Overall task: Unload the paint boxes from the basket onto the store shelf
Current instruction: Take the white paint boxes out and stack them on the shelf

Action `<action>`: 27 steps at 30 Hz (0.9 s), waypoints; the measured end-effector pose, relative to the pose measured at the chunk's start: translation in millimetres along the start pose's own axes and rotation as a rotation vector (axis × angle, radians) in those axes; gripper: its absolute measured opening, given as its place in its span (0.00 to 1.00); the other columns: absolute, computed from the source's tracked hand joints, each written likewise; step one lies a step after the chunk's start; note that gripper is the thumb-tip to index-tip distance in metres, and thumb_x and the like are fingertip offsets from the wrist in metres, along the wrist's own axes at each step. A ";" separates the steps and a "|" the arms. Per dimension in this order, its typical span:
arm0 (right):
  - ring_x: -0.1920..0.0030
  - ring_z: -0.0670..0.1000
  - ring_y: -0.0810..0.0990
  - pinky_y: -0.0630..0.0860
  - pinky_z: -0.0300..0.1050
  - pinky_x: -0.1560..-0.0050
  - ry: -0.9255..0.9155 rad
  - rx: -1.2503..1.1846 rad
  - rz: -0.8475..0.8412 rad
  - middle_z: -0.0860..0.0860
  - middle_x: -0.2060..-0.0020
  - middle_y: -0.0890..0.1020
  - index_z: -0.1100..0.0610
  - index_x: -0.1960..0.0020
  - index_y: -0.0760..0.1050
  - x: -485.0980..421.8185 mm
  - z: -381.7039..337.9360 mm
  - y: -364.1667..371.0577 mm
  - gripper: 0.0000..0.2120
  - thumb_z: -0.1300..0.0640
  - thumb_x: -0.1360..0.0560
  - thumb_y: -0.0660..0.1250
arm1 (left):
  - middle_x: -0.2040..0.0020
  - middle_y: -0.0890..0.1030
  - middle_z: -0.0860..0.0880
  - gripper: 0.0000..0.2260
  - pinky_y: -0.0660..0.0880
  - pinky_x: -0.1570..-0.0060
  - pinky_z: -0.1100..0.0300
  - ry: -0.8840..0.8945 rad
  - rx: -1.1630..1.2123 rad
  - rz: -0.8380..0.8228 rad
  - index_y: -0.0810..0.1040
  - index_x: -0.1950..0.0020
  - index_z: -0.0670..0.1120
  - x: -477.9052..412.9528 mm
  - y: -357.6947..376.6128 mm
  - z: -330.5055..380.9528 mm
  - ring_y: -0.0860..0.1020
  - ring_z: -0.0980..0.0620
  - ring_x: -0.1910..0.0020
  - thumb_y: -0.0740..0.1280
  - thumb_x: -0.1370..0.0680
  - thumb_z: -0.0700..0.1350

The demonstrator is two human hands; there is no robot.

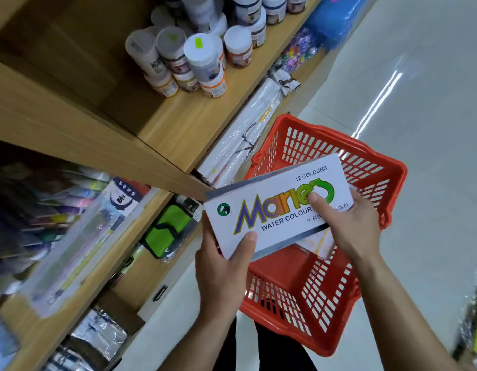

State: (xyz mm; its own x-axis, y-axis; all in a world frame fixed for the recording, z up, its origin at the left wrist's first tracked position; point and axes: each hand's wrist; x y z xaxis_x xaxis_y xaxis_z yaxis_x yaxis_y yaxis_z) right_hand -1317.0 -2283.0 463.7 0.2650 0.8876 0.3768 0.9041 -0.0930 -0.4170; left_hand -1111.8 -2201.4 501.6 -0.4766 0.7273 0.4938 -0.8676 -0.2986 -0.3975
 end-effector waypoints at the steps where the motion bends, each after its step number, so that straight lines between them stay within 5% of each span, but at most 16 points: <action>1: 0.60 0.34 0.84 0.77 0.36 0.60 0.006 0.002 0.007 0.30 0.61 0.85 0.33 0.54 0.81 2.4 -4.1 9.2 0.13 0.31 0.36 0.74 | 0.51 0.84 0.65 0.23 0.76 0.64 0.76 0.013 -0.004 0.024 0.72 0.38 0.66 -6.5 -5.6 0.4 0.82 0.68 0.49 0.74 0.31 0.60; 5: 0.62 0.31 0.82 0.72 0.30 0.65 0.042 0.004 0.014 0.28 0.64 0.83 0.31 0.57 0.80 11.0 -9.5 50.9 0.13 0.28 0.38 0.71 | 0.41 0.81 0.51 0.25 0.80 0.50 0.56 0.028 -0.027 0.075 0.74 0.35 0.61 -36.7 -25.0 -12.2 0.81 0.51 0.42 0.72 0.32 0.61; 9: 0.62 0.30 0.81 0.69 0.26 0.67 0.080 0.027 0.018 0.28 0.65 0.83 0.40 0.58 0.81 17.8 0.1 77.4 0.19 0.26 0.36 0.70 | 0.40 0.81 0.48 0.32 0.75 0.54 0.62 0.022 -0.039 0.059 0.76 0.32 0.55 -61.9 -40.6 -29.2 0.81 0.49 0.41 0.71 0.34 0.62; 13: 0.60 0.33 0.81 0.71 0.30 0.63 0.096 0.036 0.040 0.28 0.64 0.82 0.40 0.59 0.79 21.0 10.1 79.4 0.17 0.27 0.32 0.65 | 0.38 0.77 0.49 0.35 0.77 0.44 0.55 0.066 -0.007 0.007 0.72 0.25 0.55 -72.9 -45.1 -34.2 0.79 0.55 0.40 0.70 0.33 0.58; 16: 0.55 0.38 0.82 0.72 0.38 0.58 0.123 -0.038 -0.004 0.33 0.60 0.84 0.43 0.54 0.82 22.1 21.6 74.1 0.19 0.31 0.30 0.62 | 0.42 0.72 0.58 0.36 0.72 0.52 0.74 0.097 0.006 0.009 0.72 0.25 0.59 -77.1 -45.1 -31.4 0.76 0.73 0.48 0.68 0.35 0.60; 19: 0.53 0.36 0.82 0.74 0.41 0.53 0.157 -0.112 -0.042 0.36 0.55 0.86 0.45 0.47 0.82 24.0 30.2 72.5 0.22 0.32 0.32 0.64 | 0.40 0.70 0.60 0.37 0.67 0.57 0.84 0.128 0.006 -0.022 0.71 0.25 0.60 -81.0 -45.1 -30.9 0.74 0.79 0.50 0.68 0.35 0.61; 24: 0.42 0.52 0.83 0.77 0.62 0.38 0.195 -0.314 -0.109 0.47 0.45 0.85 0.47 0.43 0.78 23.3 41.6 75.5 0.21 0.39 0.32 0.70 | 0.39 0.70 0.53 0.38 0.68 0.53 0.82 0.170 -0.020 -0.027 0.71 0.24 0.59 -87.0 -43.3 -33.8 0.73 0.78 0.47 0.69 0.35 0.62; 27: 0.41 0.50 0.82 0.76 0.61 0.36 0.171 -0.323 -0.143 0.47 0.43 0.84 0.44 0.42 0.76 20.0 46.7 71.6 0.21 0.38 0.33 0.71 | 0.37 0.71 0.56 0.37 0.73 0.48 0.72 0.170 0.005 -0.029 0.71 0.24 0.60 -87.5 -41.8 -37.3 0.76 0.75 0.46 0.69 0.34 0.62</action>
State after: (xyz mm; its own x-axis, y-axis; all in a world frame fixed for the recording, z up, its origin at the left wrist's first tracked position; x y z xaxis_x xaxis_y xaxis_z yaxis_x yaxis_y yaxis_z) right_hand -1262.7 -2250.8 402.8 0.1562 0.8163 0.5562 0.9877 -0.1355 -0.0786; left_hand -1028.6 -2229.5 446.2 -0.4210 0.8295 0.3671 -0.8815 -0.2788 -0.3810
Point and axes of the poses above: each hand's wrist, its own x-axis away from the middle knuckle, its own y-axis out of the palm, z = x × y
